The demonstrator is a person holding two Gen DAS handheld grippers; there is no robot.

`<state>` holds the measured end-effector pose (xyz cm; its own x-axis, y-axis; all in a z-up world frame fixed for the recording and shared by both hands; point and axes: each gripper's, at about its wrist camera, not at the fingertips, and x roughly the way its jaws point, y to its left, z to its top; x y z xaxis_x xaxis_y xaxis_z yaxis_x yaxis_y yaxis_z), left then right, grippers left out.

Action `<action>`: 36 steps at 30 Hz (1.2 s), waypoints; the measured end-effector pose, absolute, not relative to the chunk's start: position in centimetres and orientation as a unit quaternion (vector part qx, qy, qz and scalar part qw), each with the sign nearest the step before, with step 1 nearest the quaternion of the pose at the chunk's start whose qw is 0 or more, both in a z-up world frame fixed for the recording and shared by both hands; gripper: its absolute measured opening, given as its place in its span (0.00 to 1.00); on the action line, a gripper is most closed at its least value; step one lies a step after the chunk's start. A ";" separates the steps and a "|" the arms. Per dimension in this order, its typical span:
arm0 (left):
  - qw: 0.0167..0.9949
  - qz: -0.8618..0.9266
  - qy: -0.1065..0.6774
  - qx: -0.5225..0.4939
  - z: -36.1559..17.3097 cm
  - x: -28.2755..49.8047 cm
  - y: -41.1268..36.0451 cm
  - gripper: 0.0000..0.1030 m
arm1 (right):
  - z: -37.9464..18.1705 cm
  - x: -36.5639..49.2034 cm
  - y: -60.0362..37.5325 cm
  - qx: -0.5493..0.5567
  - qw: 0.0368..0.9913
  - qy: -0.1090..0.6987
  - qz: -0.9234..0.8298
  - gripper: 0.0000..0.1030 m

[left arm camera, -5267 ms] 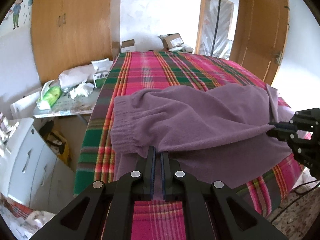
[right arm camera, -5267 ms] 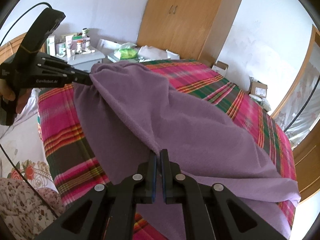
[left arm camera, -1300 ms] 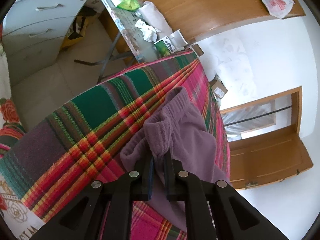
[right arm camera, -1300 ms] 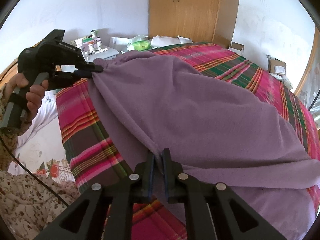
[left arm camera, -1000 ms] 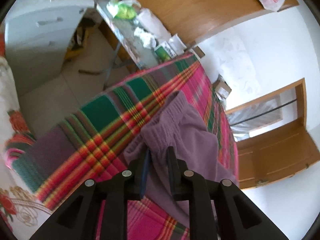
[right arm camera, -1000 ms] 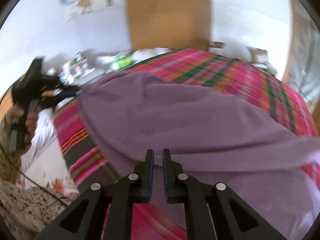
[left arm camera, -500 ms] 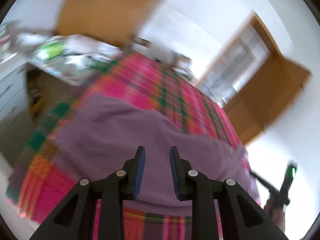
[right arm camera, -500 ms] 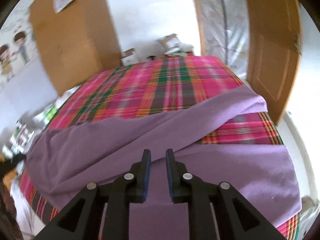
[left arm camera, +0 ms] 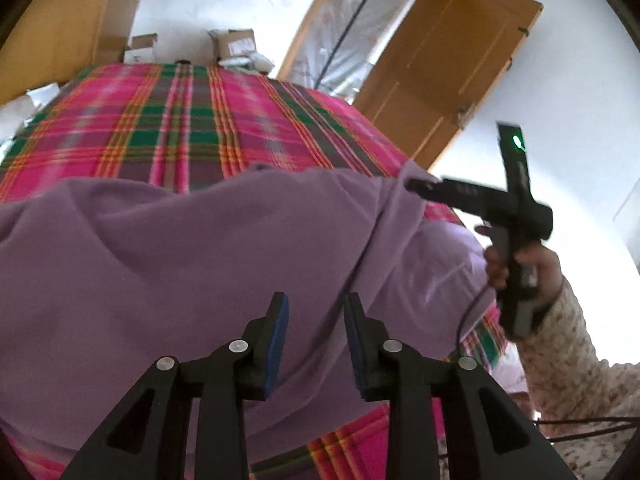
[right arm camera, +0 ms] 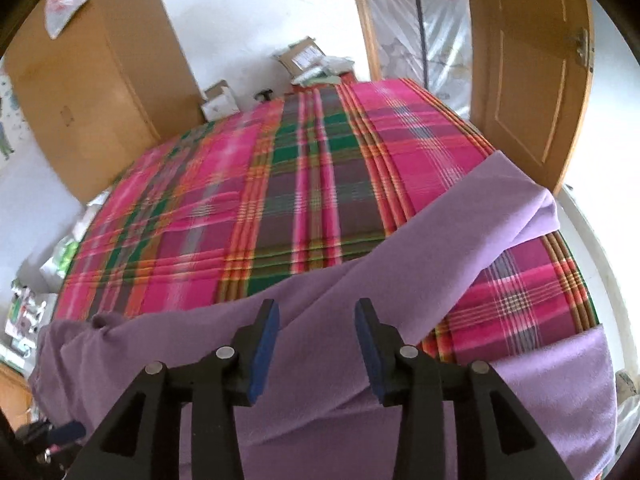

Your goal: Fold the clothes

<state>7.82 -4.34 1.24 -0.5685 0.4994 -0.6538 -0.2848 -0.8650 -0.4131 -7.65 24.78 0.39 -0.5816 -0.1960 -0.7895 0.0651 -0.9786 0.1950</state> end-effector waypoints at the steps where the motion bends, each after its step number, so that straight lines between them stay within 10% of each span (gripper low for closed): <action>1: 0.223 0.876 -0.128 -0.409 1.1 7.8 -4.2 0.29 | 0.2 -8.0 24.7 0.457 0.072 -0.072 -0.883 0.39; 6: 0.224 0.871 -0.111 -0.422 0.6 7.5 -3.5 0.29 | -0.9 -9.7 24.8 0.487 0.040 -0.081 -0.869 0.38; 10: 0.228 0.867 -0.083 -0.436 0.1 7.1 -2.4 0.29 | -0.8 -9.7 25.2 0.486 0.032 -0.079 -0.870 0.09; 13: 0.231 0.864 -0.069 -0.441 -0.1 7.2 -1.9 0.29 | -0.7 -9.1 25.5 0.481 0.037 -0.084 -0.872 0.05; 36: 0.219 0.867 -0.061 -0.443 -0.4 6.7 -1.1 0.29 | 0.0 -4.5 30.5 0.451 0.025 -0.160 -0.878 0.11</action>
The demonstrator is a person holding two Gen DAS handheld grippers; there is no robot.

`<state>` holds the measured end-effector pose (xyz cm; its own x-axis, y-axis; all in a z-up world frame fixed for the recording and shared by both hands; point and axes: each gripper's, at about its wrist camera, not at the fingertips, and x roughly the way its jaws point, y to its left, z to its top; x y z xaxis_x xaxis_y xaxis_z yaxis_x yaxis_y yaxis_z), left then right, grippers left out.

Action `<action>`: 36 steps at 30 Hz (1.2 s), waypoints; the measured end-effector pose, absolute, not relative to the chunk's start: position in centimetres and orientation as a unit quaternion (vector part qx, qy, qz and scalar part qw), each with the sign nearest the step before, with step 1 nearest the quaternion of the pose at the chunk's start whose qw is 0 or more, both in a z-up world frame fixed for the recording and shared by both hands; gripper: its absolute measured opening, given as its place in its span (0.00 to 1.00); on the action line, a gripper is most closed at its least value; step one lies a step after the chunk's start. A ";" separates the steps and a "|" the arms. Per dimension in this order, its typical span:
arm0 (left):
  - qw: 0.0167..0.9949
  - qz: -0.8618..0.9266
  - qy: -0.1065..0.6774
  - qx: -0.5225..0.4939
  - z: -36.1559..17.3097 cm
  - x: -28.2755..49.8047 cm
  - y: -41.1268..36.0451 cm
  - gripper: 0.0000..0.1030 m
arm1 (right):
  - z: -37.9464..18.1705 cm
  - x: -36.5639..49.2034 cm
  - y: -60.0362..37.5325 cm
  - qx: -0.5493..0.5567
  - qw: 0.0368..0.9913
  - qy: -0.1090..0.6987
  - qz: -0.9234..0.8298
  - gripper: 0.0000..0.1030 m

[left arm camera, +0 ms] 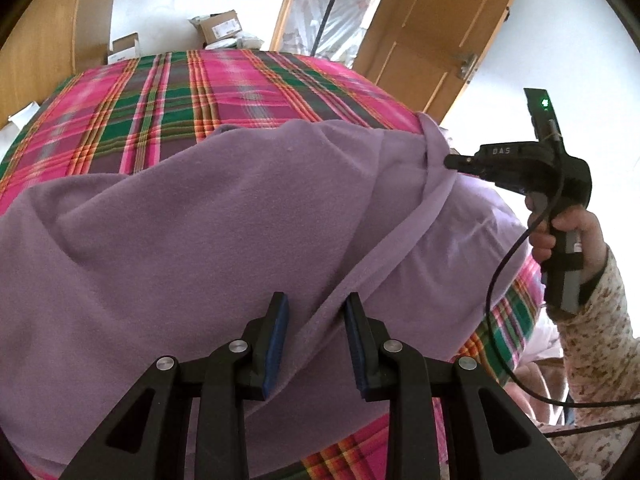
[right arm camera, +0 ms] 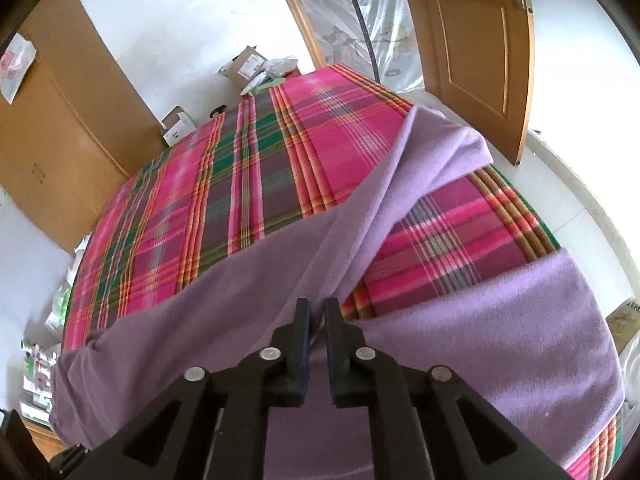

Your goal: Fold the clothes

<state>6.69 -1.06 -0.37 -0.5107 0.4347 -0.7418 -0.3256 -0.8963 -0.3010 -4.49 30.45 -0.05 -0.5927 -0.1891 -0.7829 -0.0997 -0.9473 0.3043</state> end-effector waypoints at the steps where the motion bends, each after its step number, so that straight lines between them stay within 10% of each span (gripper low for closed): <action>1: 0.220 0.867 -0.063 -0.443 -0.4 6.7 -1.1 0.29 | 0.0 -4.9 30.3 0.451 0.020 -0.152 -0.879 0.15; 18: 0.220 0.865 -0.072 -0.445 -0.6 6.7 -1.0 0.29 | 0.0 -8.6 30.9 0.459 -0.002 -0.133 -0.879 0.03; 25: 0.229 0.869 -0.084 -0.431 0.3 7.0 -1.1 0.08 | 3.3 -5.1 32.2 0.394 0.009 -0.156 -0.906 0.02; 36: 0.245 0.883 -0.085 -0.392 2.6 8.9 -1.1 0.07 | 6.2 -0.8 33.4 0.334 0.012 -0.169 -0.927 0.02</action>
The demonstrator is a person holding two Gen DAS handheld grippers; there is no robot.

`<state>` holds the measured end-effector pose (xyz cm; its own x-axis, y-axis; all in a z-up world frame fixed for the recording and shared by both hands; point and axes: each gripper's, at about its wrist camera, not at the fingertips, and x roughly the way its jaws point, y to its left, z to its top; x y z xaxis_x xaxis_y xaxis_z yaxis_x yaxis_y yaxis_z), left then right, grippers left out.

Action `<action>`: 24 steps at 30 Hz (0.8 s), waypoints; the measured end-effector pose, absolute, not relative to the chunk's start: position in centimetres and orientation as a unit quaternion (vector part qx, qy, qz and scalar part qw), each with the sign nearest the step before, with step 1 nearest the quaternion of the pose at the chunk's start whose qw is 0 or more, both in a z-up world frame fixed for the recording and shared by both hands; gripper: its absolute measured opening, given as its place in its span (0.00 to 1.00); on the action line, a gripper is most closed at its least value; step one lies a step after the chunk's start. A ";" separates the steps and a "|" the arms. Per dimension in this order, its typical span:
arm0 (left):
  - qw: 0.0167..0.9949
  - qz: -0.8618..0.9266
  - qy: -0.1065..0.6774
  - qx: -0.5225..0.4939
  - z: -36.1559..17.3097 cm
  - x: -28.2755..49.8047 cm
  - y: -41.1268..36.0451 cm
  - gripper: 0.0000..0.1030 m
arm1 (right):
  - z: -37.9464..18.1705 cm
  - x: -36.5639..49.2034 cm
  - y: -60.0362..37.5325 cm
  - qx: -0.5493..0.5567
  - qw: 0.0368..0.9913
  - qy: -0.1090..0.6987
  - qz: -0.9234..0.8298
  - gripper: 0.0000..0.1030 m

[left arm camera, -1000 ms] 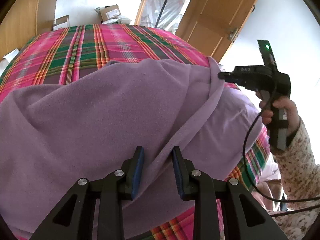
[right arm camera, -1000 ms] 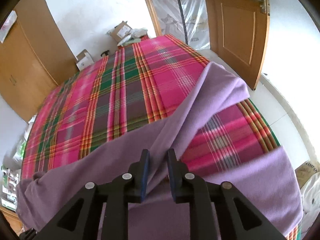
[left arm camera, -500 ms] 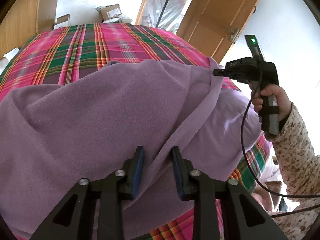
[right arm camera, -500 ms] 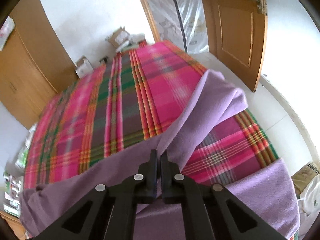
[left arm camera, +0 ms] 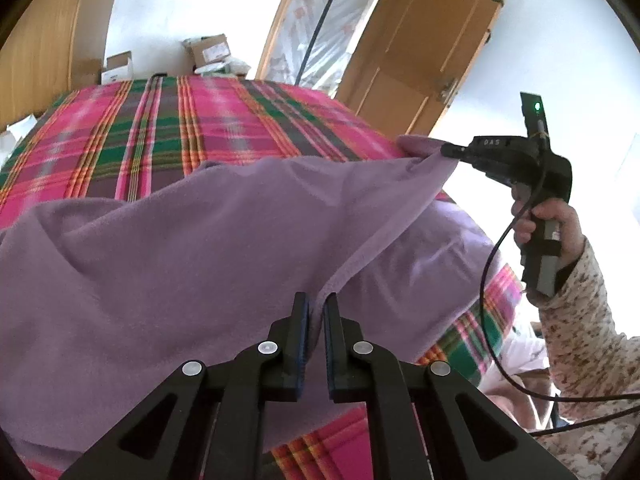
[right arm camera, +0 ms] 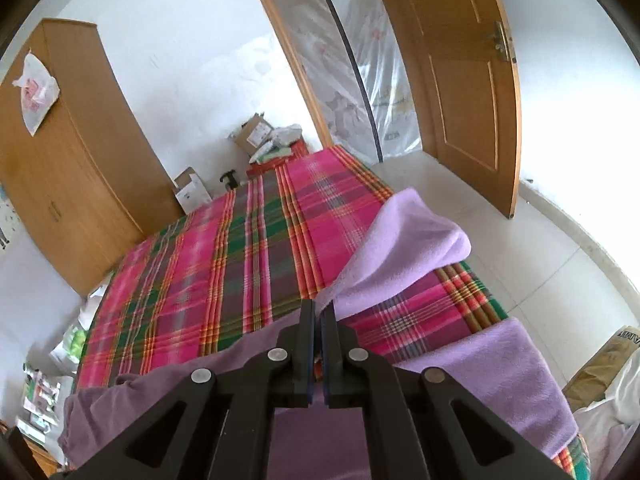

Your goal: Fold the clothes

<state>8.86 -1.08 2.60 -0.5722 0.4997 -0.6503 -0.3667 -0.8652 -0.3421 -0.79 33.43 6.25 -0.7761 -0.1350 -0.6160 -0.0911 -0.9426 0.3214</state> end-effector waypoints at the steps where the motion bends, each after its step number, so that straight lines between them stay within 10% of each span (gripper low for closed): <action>1: 0.247 0.884 -0.084 -0.388 2.8 9.1 -1.2 0.07 | 6.5 -0.3 33.4 0.329 0.012 -0.166 -0.930 0.02; 24: 0.261 0.872 -0.052 -0.411 1.4 11.4 -0.2 0.07 | 1.2 8.6 35.8 0.330 -0.035 -0.165 -0.929 0.02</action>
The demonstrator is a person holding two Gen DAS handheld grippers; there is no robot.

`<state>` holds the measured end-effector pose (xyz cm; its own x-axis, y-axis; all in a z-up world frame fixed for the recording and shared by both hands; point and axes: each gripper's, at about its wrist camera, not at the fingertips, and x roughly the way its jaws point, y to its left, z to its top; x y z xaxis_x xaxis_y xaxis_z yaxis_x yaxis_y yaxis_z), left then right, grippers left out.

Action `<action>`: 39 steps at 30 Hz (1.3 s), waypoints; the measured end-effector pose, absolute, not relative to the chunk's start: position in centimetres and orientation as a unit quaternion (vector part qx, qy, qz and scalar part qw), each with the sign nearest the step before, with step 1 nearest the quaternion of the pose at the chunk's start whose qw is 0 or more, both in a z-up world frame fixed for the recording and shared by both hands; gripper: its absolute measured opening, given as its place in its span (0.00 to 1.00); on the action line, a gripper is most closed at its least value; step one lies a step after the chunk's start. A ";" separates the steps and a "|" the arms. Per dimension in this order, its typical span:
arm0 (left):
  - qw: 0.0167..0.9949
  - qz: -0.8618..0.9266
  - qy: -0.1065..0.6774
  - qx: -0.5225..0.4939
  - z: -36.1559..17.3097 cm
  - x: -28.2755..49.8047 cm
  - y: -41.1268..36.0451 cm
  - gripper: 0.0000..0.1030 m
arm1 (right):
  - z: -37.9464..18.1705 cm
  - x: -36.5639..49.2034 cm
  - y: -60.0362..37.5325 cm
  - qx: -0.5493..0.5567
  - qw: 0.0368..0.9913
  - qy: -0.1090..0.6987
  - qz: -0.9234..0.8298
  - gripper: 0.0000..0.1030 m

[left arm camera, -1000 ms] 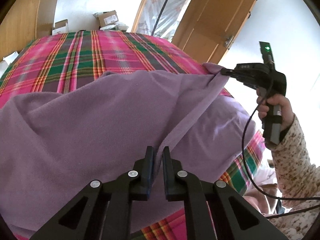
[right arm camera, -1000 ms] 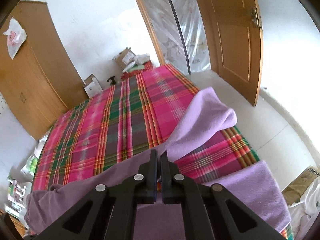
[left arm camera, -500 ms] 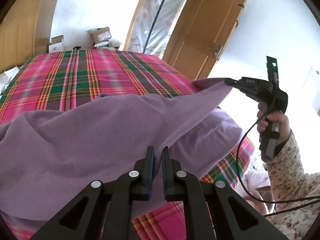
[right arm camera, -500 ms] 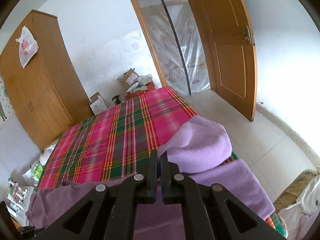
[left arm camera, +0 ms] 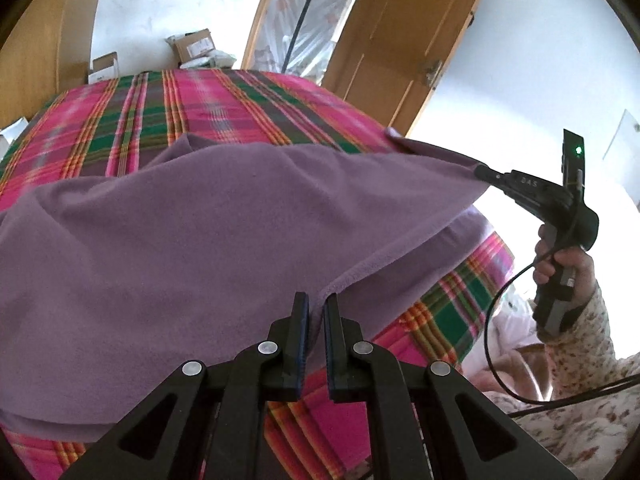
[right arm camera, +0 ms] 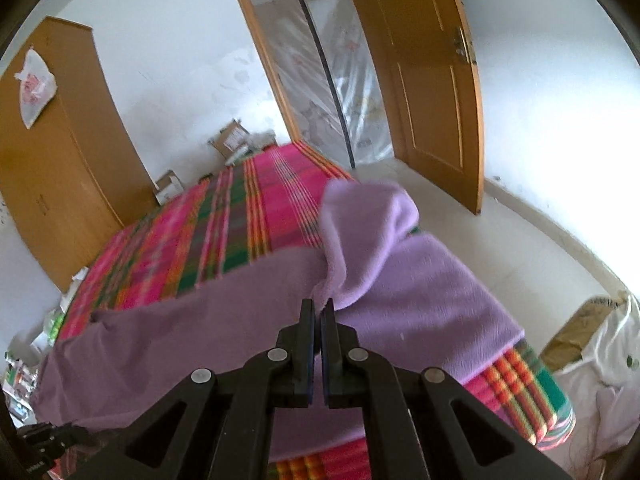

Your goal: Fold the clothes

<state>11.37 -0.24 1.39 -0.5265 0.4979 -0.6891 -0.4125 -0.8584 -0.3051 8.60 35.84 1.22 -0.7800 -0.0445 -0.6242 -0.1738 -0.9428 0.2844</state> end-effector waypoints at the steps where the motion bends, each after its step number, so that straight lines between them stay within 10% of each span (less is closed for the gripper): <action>1: 0.261 0.871 -0.049 -0.413 1.2 11.4 -0.2 0.07 | 0.8 8.7 36.0 -0.334 0.035 0.169 0.927 0.02; 39: 0.272 0.841 -0.011 -0.468 0.4 11.8 0.1 0.09 | -1.2 11.1 36.8 -0.382 0.028 0.113 0.917 0.10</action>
<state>11.82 0.14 0.37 -0.4144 0.4684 -0.7803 -0.4482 -0.8513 -0.2729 11.12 36.82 -1.25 -0.7061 -0.0362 -0.7072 -0.1370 -0.9728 0.1866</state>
